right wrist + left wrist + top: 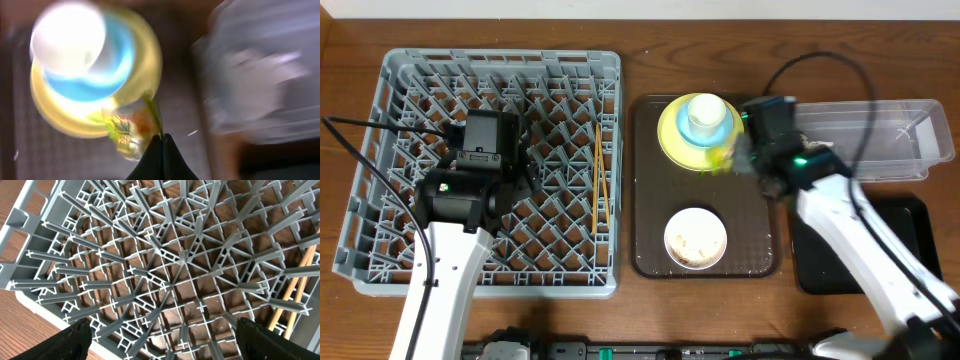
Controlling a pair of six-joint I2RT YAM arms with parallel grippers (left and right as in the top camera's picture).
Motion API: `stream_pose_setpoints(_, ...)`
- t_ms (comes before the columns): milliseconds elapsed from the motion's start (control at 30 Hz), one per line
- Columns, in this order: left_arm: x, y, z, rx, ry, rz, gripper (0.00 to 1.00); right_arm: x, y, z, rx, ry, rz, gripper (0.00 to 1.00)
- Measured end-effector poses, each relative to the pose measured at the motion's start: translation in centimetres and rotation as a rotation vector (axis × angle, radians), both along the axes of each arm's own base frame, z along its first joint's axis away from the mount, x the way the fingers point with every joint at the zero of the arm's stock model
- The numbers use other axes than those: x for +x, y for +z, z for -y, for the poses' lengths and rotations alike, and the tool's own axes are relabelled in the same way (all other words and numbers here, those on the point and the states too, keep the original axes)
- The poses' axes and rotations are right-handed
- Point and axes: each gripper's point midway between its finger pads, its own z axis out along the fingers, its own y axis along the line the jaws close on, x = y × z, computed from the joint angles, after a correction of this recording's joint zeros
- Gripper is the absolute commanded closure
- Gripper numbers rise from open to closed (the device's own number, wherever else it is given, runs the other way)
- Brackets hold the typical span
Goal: Sort waste into correct bins and load items into the dishwasher rack
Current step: 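Drop the snack wrapper into the clear bin with the right gripper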
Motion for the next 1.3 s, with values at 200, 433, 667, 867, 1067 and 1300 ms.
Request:
stream_pose_setpoints(200, 0.0, 0.0, 0.0, 0.0, 0.0, 0.0, 0.07, 0.2, 1.6, 5.4, -0.091, -0.111, 0.033, 0.99)
stream_pose_setpoints(433, 0.0, 0.0, 0.0, 0.0, 0.0, 0.0, 0.07, 0.0, 1.5, 11.1, -0.119, -0.25, 0.011, 0.99)
stream_pose_setpoints(667, 0.0, 0.0, 0.0, 0.0, 0.0, 0.0, 0.07, -0.5, 1.4, 14.9, -0.116, -0.35, 0.002, 0.99)
stream_pose_setpoints(867, 0.0, 0.0, 0.0, 0.0, 0.0, 0.0, 0.07, -0.8, 1.4, 16.4, -0.117, -0.391, -0.002, 0.99)
stream_pose_setpoints(1067, 0.0, 0.0, 0.0, 0.0, 0.0, 0.0, 0.07, -0.7, 1.4, 16.4, -0.116, -0.39, 0.002, 0.99)
stream_pose_setpoints(1300, 0.0, 0.0, 0.0, 0.0, 0.0, 0.0, 0.07, -0.6, 1.1, 16.3, -0.114, -0.387, -0.007, 0.99)
